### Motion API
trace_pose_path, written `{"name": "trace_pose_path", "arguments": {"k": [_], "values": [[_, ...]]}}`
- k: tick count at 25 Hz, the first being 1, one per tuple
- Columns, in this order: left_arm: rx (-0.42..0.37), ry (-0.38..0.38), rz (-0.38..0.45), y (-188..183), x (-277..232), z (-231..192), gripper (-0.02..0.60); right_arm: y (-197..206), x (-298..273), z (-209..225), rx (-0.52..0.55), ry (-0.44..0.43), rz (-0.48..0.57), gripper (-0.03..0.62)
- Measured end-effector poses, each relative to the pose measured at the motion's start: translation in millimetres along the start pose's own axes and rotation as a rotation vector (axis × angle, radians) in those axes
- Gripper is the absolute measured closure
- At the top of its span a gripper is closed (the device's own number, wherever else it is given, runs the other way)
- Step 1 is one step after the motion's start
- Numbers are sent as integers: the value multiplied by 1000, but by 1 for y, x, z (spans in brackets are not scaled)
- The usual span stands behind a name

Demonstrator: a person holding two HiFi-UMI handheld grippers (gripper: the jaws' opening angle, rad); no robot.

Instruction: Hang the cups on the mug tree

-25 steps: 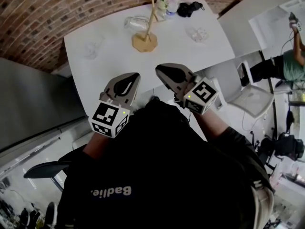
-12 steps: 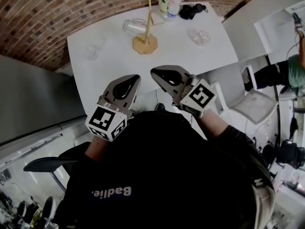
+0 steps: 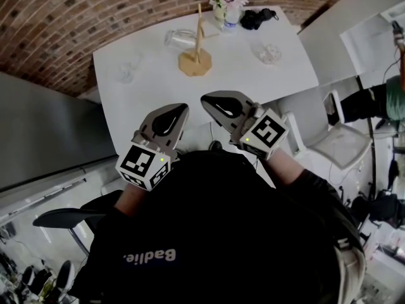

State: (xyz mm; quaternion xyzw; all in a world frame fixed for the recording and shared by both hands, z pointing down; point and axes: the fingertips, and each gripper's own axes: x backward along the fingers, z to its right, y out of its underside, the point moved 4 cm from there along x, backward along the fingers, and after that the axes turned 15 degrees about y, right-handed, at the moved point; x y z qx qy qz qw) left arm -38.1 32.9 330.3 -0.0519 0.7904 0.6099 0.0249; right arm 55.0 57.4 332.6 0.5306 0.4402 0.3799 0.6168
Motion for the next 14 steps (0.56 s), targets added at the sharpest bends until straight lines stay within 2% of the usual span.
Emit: {"name": "trace_pose_path", "arguments": {"k": [14], "values": [[6, 30, 2, 0, 5, 3, 580, -2, 1, -4, -15, 30, -11, 563]]}}
